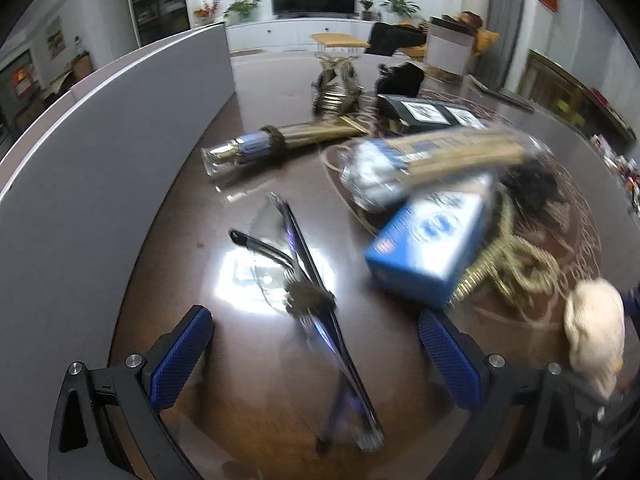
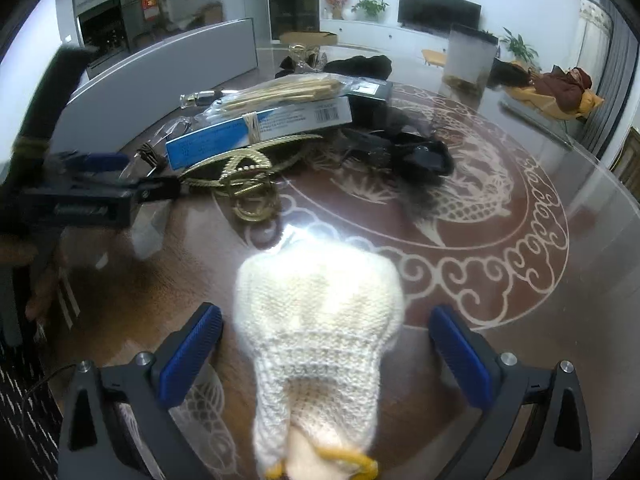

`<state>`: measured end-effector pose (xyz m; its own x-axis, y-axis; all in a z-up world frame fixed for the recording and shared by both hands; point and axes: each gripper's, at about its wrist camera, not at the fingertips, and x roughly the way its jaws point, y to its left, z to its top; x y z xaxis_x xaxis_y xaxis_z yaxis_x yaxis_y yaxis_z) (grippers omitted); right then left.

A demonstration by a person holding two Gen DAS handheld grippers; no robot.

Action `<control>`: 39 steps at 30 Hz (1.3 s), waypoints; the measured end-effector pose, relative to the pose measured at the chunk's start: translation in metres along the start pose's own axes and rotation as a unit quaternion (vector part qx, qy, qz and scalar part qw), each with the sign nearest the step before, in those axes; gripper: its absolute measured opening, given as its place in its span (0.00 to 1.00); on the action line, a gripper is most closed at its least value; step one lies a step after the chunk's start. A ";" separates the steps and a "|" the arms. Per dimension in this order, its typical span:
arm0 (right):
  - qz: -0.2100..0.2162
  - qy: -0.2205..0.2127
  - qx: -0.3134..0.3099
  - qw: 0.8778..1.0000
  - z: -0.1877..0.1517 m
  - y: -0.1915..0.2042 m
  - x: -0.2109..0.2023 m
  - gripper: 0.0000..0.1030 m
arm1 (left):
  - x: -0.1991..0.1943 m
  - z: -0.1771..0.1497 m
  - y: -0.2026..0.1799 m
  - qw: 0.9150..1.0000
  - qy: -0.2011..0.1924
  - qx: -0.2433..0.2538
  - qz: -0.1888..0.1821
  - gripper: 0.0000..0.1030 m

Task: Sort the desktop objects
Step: 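Close left tool on the glasses frame while right tool grasps the white knit glove, then lift and carry the glasses and glove with both tools over the cardboard tray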

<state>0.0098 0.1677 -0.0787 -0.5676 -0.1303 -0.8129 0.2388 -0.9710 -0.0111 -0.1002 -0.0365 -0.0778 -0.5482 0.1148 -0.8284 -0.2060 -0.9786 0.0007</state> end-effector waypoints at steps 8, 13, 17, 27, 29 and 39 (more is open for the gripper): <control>0.000 0.000 0.000 1.000 0.000 -0.001 0.000 1.00 | -0.014 -0.009 0.011 1.000 -0.024 0.009 -0.005 0.23; 0.008 0.013 -0.007 1.000 0.000 -0.004 0.000 1.00 | -0.025 -0.020 0.007 0.999 -0.006 -0.010 -0.033 0.22; 0.033 0.020 0.034 0.999 0.000 -0.016 -0.009 0.95 | -0.033 -0.030 0.004 0.998 0.007 -0.038 -0.043 0.21; 0.060 -0.038 0.032 0.997 0.006 -0.019 -0.062 0.40 | -0.082 -0.044 0.004 0.995 -0.038 -0.061 -0.065 0.21; 0.053 -0.017 0.027 0.998 -0.003 -0.019 -0.052 0.40 | -0.096 -0.051 0.005 0.994 -0.050 -0.066 -0.069 0.21; 0.085 -0.022 0.038 0.995 0.004 -0.010 -0.050 0.40 | -0.156 -0.061 0.035 0.988 -0.094 -0.102 -0.066 0.21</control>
<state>0.0327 0.1834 -0.0355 -0.5586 -0.3006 -0.7731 0.2752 -0.9464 0.1692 0.0275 -0.0995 0.0171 -0.6719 0.2552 -0.6953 -0.1295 -0.9648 -0.2290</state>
